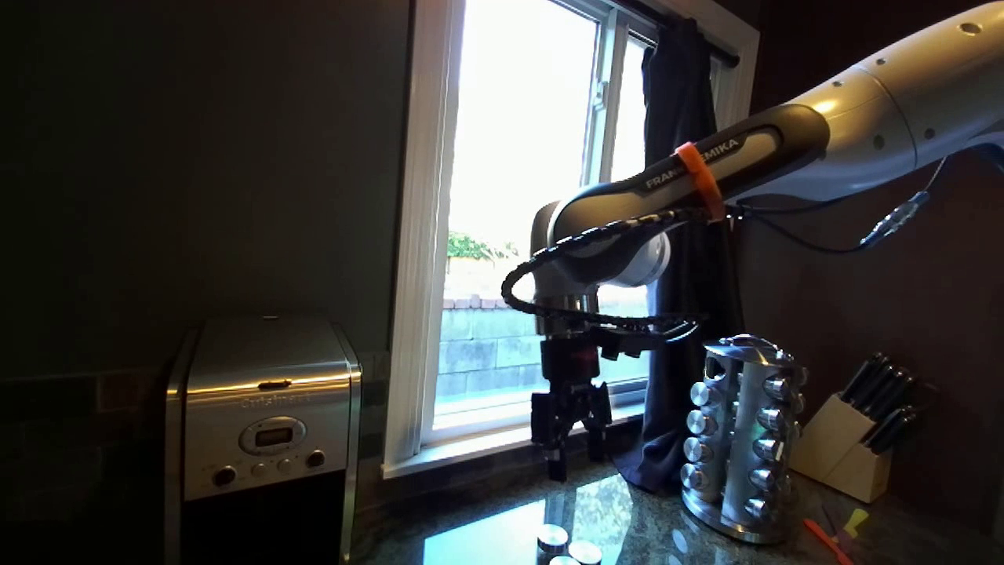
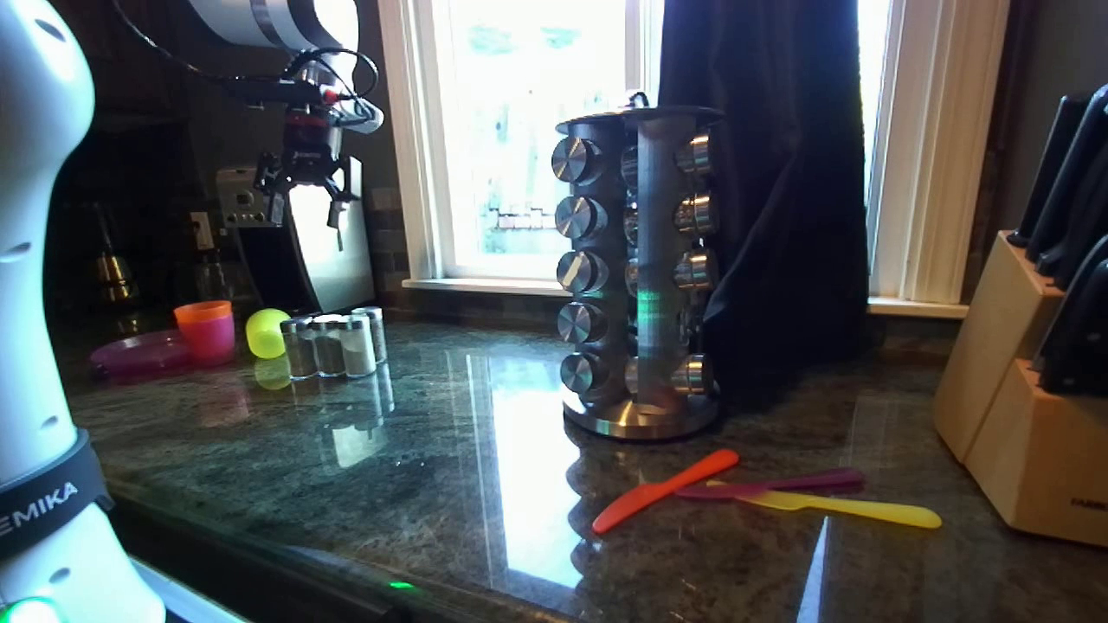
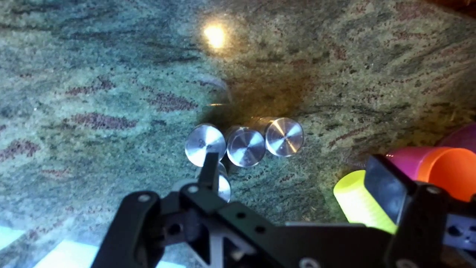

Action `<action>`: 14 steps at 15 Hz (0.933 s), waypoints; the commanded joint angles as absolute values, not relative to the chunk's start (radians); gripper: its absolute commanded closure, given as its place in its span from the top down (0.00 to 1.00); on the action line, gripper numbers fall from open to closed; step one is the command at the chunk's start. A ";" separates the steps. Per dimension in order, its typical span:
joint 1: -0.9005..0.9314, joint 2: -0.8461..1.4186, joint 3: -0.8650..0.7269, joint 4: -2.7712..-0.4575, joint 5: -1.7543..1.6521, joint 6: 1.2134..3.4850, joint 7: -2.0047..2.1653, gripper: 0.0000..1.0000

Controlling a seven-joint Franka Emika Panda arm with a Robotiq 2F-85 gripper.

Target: Pick up one spice cellar and place it on the spice rack

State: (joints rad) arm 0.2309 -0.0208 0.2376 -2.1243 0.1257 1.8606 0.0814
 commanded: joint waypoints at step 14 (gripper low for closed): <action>0.268 0.068 0.245 -2.160 -0.205 1.917 0.417 1.00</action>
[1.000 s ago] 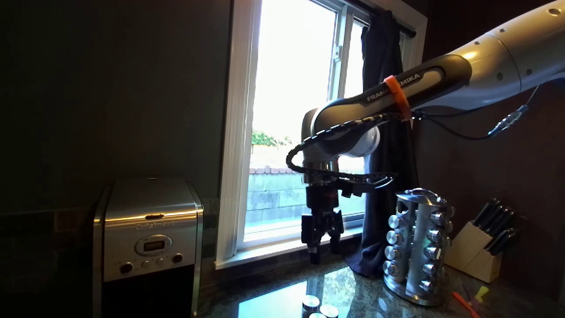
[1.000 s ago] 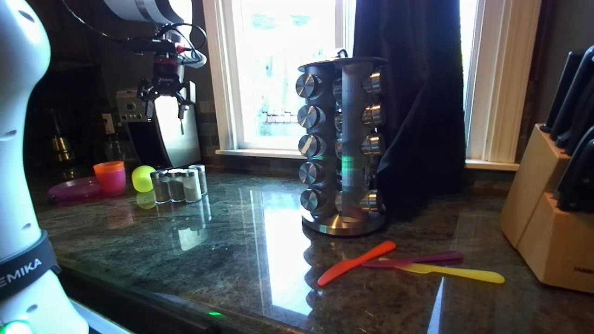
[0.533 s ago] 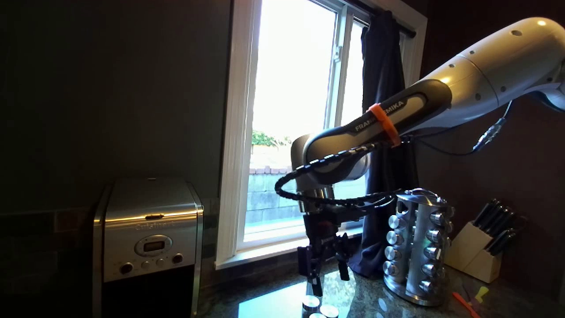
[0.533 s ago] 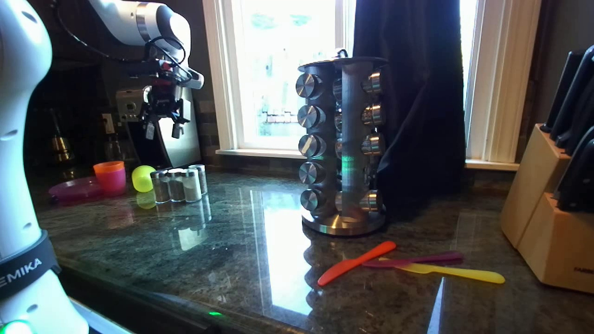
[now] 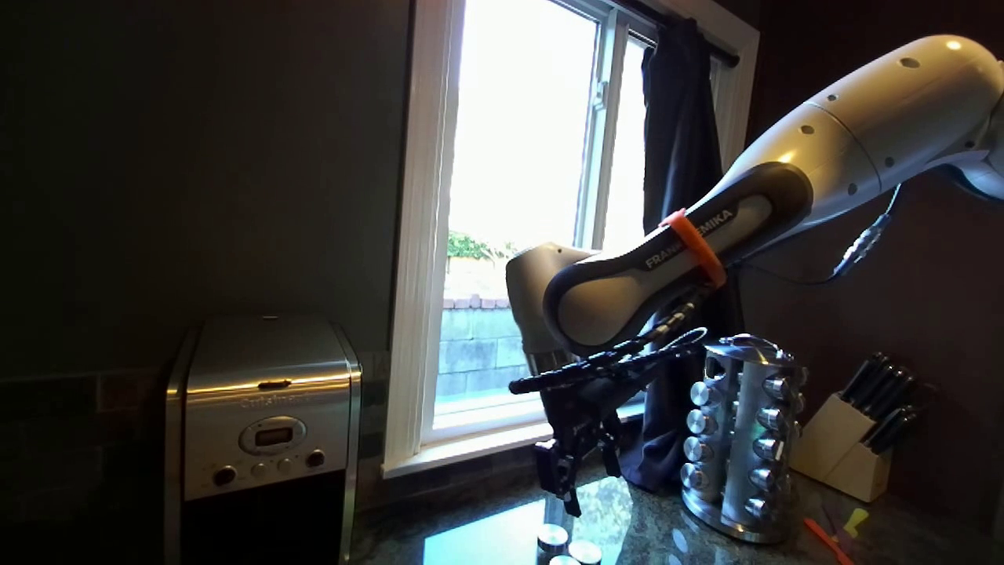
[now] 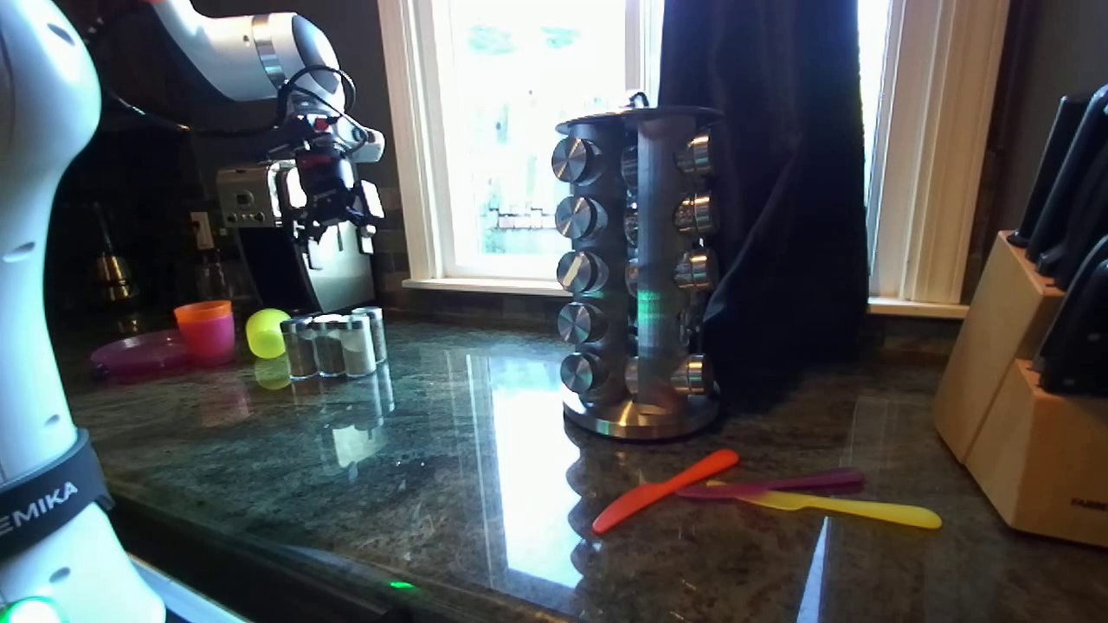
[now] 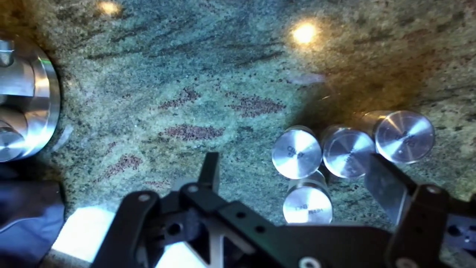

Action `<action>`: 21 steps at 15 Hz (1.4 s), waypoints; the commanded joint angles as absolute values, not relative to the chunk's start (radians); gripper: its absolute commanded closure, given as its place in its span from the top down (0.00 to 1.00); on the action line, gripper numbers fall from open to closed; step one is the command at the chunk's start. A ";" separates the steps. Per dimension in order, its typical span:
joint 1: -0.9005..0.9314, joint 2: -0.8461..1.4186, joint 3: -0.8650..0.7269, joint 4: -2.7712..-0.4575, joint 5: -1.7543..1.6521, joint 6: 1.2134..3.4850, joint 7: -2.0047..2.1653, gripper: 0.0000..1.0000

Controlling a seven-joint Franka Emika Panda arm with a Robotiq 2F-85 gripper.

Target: Pick up one spice cellar and place it on the spice rack

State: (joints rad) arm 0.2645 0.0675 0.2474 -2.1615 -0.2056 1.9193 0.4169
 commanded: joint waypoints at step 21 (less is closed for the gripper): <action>0.257 0.253 0.196 -2.123 -0.143 2.206 0.419 1.00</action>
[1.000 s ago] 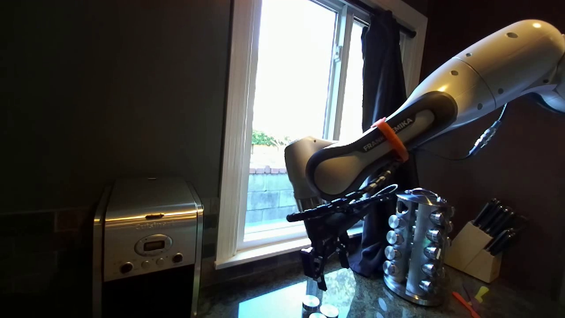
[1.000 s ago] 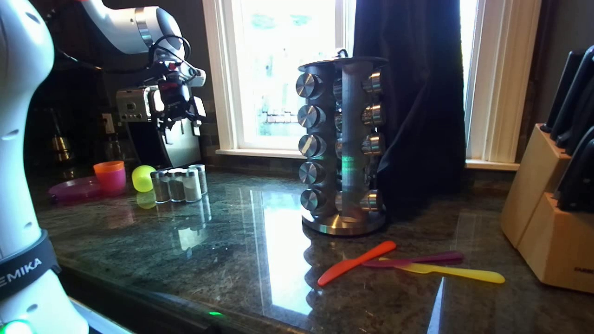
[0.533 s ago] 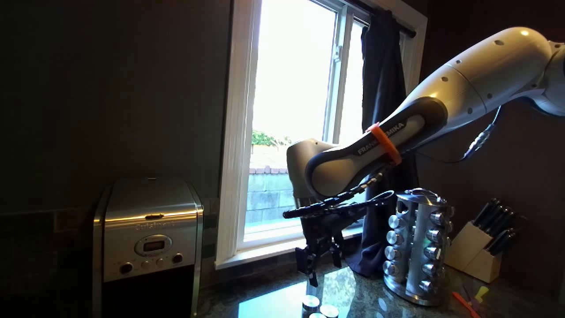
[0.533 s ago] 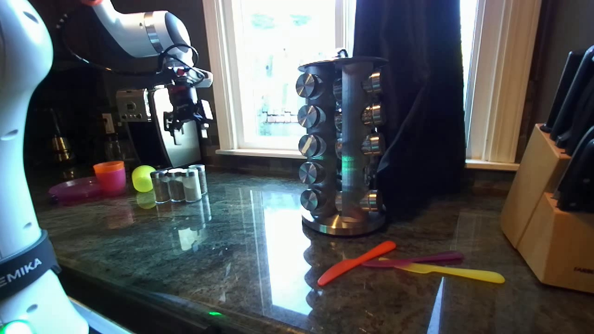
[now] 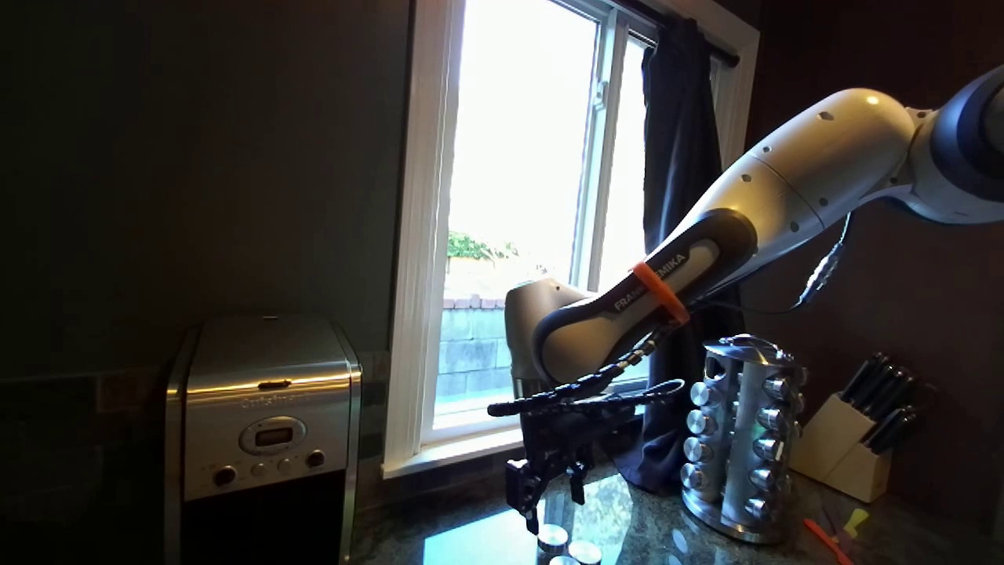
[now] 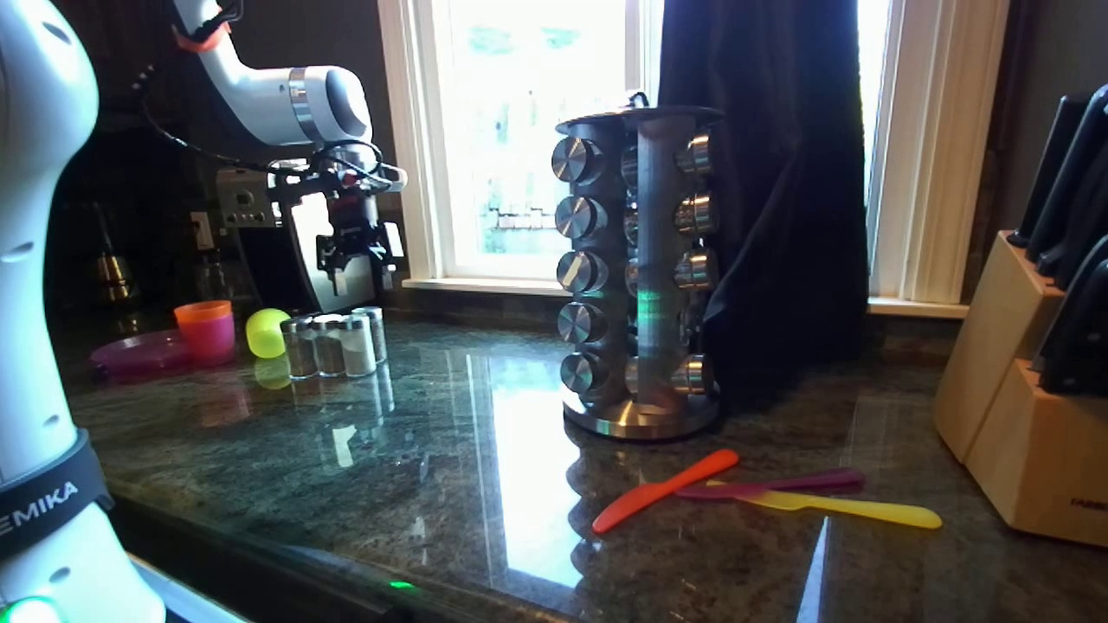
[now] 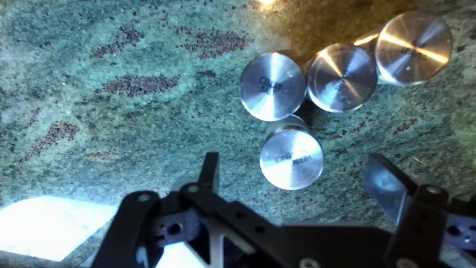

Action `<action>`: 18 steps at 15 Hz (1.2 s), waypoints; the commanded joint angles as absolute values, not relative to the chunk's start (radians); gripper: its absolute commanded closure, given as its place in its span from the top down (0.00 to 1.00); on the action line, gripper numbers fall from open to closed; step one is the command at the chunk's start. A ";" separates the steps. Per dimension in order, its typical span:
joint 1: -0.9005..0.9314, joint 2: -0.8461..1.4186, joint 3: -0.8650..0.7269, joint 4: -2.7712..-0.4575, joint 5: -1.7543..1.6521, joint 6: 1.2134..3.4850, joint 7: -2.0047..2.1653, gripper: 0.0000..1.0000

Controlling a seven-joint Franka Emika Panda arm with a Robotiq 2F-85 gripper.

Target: Pick up one spice cellar and place it on the spice rack

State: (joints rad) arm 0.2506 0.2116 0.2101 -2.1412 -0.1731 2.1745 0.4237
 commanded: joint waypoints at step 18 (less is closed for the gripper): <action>0.272 0.350 0.170 -2.072 -0.120 2.199 0.384 0.78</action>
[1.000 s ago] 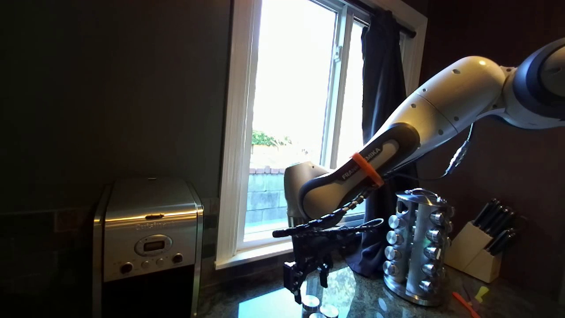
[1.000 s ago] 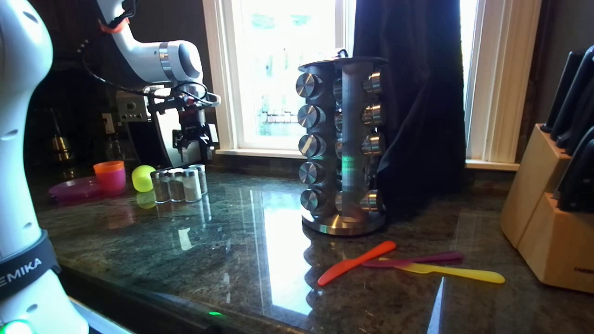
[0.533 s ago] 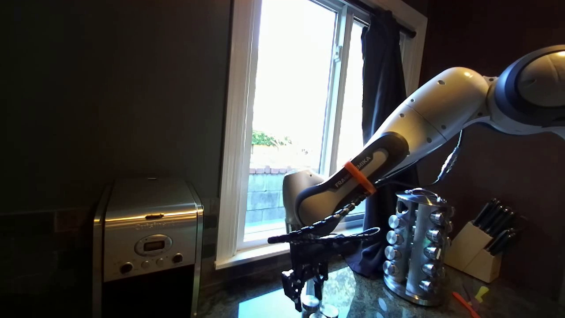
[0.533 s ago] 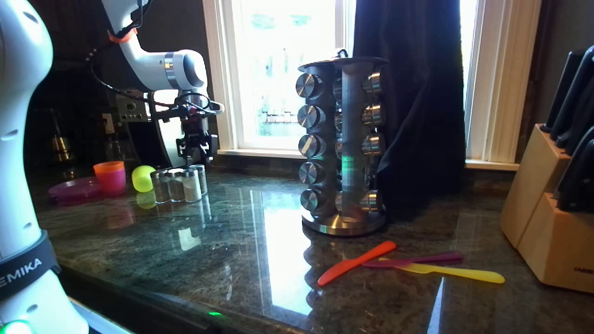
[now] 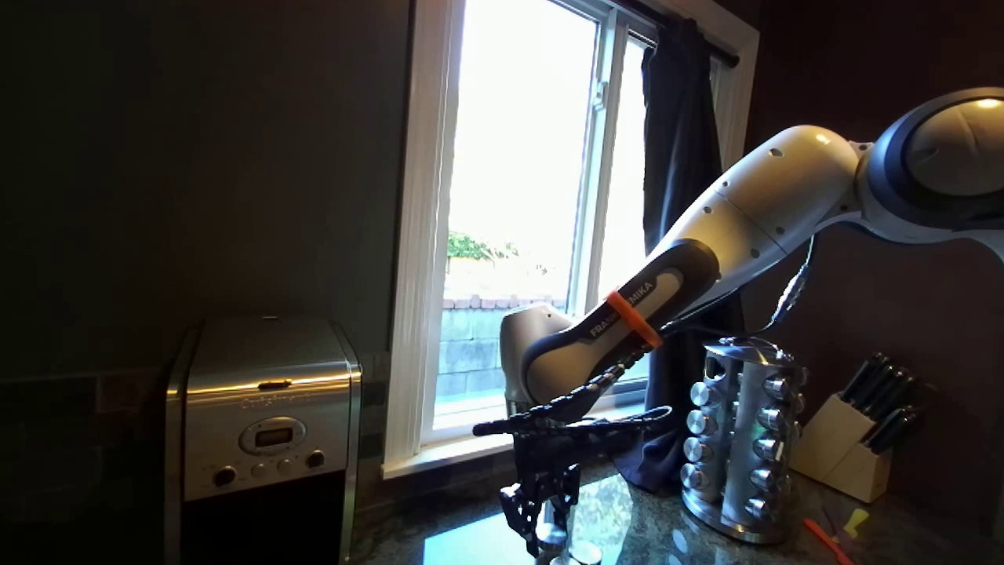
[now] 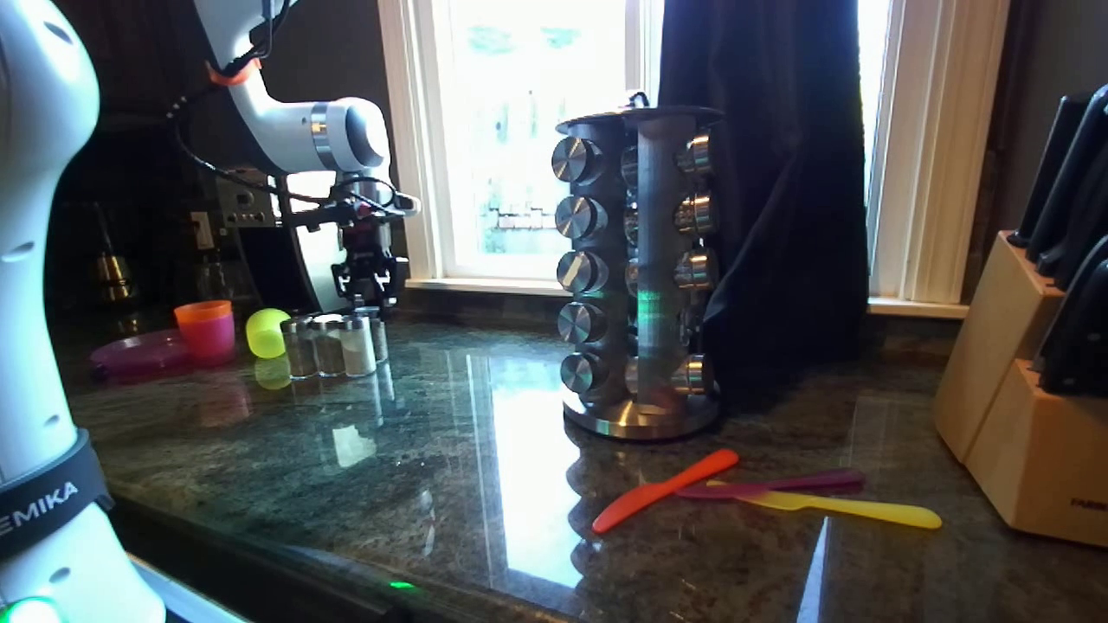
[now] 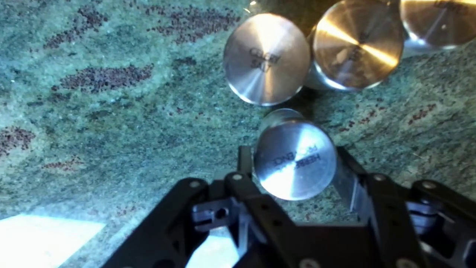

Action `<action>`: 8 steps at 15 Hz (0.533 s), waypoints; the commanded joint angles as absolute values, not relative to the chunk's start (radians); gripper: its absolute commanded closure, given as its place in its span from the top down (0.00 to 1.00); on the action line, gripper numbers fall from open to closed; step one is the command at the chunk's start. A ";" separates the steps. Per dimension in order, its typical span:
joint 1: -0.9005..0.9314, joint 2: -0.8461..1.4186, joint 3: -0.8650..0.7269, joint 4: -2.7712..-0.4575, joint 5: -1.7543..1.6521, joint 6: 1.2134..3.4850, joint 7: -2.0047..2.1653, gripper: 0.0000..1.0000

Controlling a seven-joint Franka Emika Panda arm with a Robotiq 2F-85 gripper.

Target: Pick up one spice cellar and place it on the spice rack

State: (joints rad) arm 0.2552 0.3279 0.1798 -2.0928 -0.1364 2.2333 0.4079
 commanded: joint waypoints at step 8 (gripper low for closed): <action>0.285 0.331 0.159 -2.075 -0.137 2.127 0.396 0.48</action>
State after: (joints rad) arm 0.2678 0.3512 0.1783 -2.0904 -0.1364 2.1970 0.3915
